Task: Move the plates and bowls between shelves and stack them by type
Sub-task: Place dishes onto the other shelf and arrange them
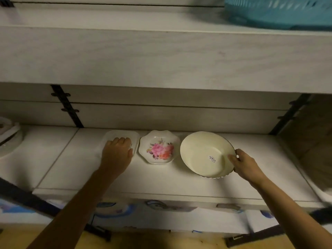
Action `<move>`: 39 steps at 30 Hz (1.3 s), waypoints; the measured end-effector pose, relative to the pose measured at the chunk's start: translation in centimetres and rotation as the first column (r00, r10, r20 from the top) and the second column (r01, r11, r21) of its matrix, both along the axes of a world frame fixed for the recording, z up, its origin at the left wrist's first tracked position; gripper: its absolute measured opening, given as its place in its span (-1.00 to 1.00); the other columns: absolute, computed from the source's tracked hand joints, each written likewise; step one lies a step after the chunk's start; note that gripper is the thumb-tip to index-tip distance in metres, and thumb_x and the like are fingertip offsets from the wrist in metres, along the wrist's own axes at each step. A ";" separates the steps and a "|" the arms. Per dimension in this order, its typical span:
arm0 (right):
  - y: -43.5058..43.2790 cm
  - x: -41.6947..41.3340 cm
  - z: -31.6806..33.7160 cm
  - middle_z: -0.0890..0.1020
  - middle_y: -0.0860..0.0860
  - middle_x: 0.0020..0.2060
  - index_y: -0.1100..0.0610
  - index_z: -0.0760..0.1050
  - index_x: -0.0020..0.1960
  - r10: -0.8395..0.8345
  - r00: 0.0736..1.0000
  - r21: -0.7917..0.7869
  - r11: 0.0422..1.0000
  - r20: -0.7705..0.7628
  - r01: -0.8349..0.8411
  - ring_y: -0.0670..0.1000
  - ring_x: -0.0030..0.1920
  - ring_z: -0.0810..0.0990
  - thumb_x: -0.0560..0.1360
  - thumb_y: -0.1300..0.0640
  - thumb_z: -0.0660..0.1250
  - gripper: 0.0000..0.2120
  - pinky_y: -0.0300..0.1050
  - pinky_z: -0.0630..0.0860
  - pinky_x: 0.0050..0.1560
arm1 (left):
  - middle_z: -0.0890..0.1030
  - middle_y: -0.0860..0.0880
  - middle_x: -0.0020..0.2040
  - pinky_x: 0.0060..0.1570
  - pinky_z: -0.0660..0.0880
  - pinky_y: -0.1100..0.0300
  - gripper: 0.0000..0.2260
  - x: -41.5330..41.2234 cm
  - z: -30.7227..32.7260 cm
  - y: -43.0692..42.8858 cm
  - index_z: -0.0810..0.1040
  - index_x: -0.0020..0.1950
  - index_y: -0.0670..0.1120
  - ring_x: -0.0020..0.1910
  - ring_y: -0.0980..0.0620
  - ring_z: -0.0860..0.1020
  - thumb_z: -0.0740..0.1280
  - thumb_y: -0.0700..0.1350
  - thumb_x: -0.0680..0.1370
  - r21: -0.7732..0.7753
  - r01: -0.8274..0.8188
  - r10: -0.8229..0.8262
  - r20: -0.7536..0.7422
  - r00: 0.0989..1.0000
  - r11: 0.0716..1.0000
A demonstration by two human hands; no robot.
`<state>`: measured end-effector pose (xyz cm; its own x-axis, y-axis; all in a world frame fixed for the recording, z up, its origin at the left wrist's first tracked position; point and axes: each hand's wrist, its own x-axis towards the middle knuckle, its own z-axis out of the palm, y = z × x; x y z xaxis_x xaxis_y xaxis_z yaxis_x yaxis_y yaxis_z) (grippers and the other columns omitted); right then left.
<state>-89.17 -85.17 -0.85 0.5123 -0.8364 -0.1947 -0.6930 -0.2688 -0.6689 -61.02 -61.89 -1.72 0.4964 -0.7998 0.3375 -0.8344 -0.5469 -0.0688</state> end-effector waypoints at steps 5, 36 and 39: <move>-3.1 0.3 -2.1 0.50 0.04 -0.35 0.31 0.39 0.18 -0.082 0.996 0.085 0.993 0.037 0.079 0.21 -0.13 0.53 0.58 0.12 0.12 -0.71 0.02 0.45 -0.11 | 0.63 -0.21 -0.29 -0.30 0.52 0.05 -0.89 -2.4 0.4 0.1 0.58 -0.15 -0.25 -0.33 -0.18 0.59 0.40 -0.23 0.38 0.021 -0.077 0.079 -0.082 0.993 0.997; 3.3 6.5 4.1 0.55 -0.01 0.22 0.01 0.46 0.25 0.595 0.744 -0.283 0.690 -0.304 -0.667 0.04 0.14 0.56 0.55 0.02 0.20 -0.71 -0.07 0.50 0.06 | 0.67 -0.19 -0.14 -0.17 0.53 0.03 -0.81 -5.2 2.0 7.3 0.58 0.00 -0.22 -0.20 -0.17 0.61 0.37 -0.14 0.46 0.045 -0.324 0.327 -0.192 0.925 0.945; 6.5 8.8 4.8 0.56 -0.05 0.19 -0.02 0.47 0.21 0.665 0.678 -0.285 0.615 -0.313 -0.735 0.03 0.15 0.55 0.54 0.00 0.20 -0.74 -0.09 0.47 0.02 | 0.67 -0.18 -0.11 -0.14 0.53 0.02 -0.79 -4.9 2.0 9.5 0.57 0.04 -0.21 -0.16 -0.19 0.61 0.35 -0.12 0.47 0.023 -0.362 0.358 -0.213 0.909 0.932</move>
<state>-80.38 -78.72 3.95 0.9616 -0.2559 -0.0989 -0.2741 -0.9095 -0.3125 -65.93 -52.35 0.29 0.8106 -0.5483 0.2056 -0.5746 -0.8125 0.0983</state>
